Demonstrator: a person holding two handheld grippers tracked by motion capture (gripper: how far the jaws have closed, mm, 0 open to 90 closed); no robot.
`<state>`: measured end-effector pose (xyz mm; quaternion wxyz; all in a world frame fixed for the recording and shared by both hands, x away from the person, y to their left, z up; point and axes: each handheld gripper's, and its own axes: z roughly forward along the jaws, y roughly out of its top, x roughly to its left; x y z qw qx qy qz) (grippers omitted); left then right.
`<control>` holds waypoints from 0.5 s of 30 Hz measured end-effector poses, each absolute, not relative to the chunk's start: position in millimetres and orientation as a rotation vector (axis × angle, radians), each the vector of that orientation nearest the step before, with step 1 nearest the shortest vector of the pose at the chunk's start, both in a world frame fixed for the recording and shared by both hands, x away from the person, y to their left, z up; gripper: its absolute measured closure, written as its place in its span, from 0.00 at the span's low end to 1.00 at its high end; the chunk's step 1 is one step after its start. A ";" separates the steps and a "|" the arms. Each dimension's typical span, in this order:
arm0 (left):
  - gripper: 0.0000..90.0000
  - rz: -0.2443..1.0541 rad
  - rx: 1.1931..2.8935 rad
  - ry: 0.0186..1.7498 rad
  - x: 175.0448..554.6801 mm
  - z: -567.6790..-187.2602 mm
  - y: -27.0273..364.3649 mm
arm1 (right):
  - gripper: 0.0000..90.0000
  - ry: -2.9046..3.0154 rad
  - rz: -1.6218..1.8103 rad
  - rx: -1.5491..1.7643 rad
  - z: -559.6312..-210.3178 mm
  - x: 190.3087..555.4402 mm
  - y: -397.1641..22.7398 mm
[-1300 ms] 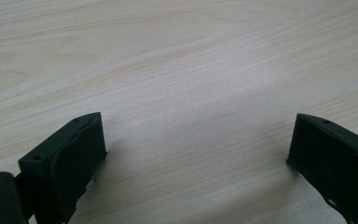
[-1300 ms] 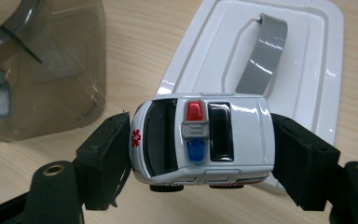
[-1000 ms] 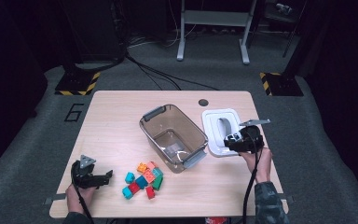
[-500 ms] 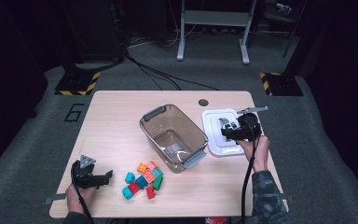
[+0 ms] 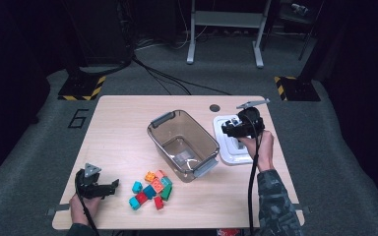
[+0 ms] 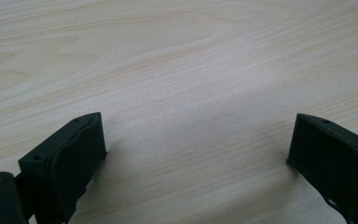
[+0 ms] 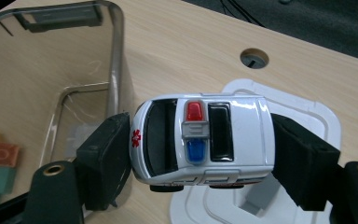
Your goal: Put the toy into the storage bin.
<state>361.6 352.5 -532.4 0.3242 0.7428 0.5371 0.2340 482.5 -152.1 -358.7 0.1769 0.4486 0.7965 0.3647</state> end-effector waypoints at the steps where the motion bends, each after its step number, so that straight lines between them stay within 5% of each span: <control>1: 0.04 0.613 1.949 1.409 361.6 -532.4 352.6 | 0.28 2.262 1.032 1.263 -357.1 482.6 -147.9; 15: 0.04 0.614 1.948 1.409 361.6 -532.4 352.5 | 0.28 2.400 1.019 1.111 -360.7 473.8 -95.4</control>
